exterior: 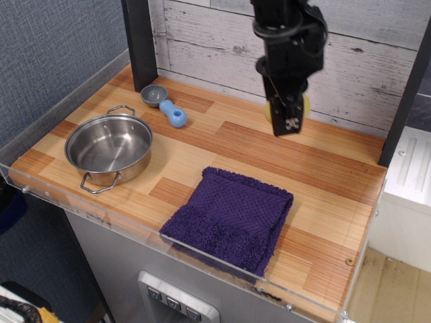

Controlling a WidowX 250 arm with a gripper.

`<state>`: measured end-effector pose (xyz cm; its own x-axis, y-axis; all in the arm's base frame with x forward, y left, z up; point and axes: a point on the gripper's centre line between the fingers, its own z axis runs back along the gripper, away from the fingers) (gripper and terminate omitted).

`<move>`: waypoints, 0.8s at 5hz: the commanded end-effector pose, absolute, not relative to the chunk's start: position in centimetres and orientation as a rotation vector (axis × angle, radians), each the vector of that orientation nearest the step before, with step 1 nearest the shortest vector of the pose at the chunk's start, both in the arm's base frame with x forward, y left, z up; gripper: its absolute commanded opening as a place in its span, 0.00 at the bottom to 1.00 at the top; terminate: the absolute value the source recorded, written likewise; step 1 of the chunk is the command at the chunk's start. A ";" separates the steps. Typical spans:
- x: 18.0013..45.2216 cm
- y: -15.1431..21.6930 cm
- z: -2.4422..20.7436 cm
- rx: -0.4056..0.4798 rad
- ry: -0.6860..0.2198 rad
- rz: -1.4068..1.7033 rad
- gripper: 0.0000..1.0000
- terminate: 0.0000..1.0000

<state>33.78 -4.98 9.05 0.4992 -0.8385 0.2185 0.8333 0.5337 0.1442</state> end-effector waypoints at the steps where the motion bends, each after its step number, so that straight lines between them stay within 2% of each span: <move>1: 30.0 -5.7 10.0 0.026 -0.288 -1.130 0.00 0.00; 4: 26.3 -9.2 6.3 -0.039 -0.218 -1.286 0.00 0.00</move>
